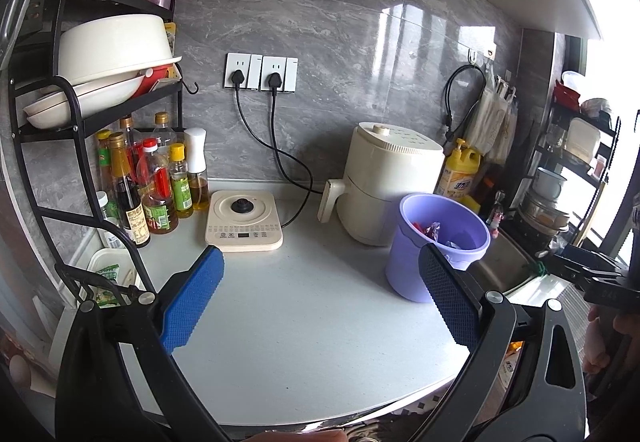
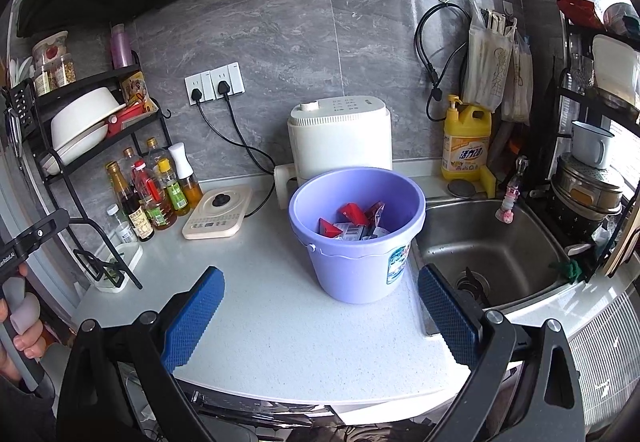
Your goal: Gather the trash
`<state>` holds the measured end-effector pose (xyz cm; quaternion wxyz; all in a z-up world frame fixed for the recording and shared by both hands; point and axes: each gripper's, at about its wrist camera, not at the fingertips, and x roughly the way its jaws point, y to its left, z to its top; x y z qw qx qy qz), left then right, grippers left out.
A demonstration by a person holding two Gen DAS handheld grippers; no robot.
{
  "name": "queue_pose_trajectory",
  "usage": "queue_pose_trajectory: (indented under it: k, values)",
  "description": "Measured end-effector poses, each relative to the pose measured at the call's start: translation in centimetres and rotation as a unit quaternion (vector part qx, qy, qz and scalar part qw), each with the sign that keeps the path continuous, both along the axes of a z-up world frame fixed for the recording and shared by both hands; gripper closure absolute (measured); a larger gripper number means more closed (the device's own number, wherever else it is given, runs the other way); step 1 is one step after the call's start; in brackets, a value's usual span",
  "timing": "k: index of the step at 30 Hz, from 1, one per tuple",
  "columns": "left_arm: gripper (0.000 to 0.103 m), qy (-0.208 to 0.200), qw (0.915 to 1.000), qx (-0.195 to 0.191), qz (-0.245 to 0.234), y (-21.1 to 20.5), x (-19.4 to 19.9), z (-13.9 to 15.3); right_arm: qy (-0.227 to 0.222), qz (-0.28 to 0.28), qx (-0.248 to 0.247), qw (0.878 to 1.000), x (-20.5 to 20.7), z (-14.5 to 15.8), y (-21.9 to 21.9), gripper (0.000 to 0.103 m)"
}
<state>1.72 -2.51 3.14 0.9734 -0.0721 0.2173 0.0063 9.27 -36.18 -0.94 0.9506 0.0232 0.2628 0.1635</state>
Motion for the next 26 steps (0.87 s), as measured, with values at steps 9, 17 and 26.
queue_pose_trajectory:
  k: [9, 17, 26]
  values:
    - [0.006, -0.004, 1.0000, 0.004, -0.001, -0.7, -0.4, -0.2, 0.000, 0.001, 0.000, 1.000, -0.2, -0.2, -0.1, 0.008]
    - [0.006, 0.005, 0.9999, 0.004, -0.009, -1.0, 0.0, -0.8, 0.010, -0.005, -0.002, 1.000, -0.4, -0.9, -0.4, 0.008]
    - [0.006, 0.032, 0.9994, -0.015, -0.005, -1.0, 1.5, -2.5, 0.032, 0.015, -0.030, 0.999, 0.9, -2.0, 0.1, 0.008]
